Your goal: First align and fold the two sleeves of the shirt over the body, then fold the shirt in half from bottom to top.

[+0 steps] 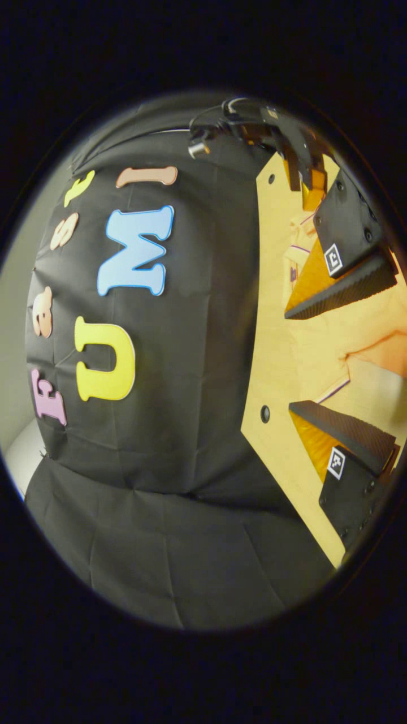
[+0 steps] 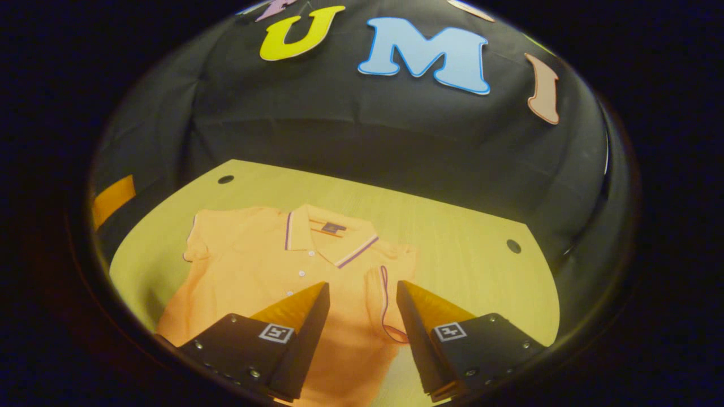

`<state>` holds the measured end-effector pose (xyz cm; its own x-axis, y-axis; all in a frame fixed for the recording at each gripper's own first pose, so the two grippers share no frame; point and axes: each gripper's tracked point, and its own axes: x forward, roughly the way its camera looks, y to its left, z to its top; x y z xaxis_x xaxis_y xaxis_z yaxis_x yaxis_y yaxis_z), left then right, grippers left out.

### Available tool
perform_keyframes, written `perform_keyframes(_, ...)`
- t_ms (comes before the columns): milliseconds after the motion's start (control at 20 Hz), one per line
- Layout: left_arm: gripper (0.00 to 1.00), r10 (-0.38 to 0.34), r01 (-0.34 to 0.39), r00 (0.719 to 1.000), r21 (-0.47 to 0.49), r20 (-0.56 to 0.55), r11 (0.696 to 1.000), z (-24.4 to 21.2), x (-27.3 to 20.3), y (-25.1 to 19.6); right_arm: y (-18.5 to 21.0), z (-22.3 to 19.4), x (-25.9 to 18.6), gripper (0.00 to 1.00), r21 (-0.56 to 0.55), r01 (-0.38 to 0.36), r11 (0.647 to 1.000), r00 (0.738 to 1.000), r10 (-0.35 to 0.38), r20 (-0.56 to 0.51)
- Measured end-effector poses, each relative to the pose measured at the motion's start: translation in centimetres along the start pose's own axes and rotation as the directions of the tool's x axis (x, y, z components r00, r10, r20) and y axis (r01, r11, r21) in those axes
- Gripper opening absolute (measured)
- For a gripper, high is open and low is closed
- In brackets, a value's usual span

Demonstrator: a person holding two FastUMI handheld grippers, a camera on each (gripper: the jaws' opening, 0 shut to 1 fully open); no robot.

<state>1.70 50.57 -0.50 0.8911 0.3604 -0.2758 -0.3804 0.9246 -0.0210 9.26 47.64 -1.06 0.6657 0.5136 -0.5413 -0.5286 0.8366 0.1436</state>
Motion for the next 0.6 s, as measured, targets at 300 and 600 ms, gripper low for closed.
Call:
perform_keyframes(300, 0.94, -0.007, 0.007, 0.997, -0.004, -0.073, 1.0, -3.6, 5.4, 2.6, 1.0, 2.0, -5.6, 0.96, 0.098, 0.041, 0.994, 0.997, -0.047, 0.062)
perform_keyframes(600, 0.94, 0.021, -0.021, 0.99, 0.0, -0.136, 1.0, -7.1, 10.5, 4.9, 1.6, 2.4, -10.5, 0.97, 0.113, 0.067, 0.991, 0.993, -0.078, 0.093)
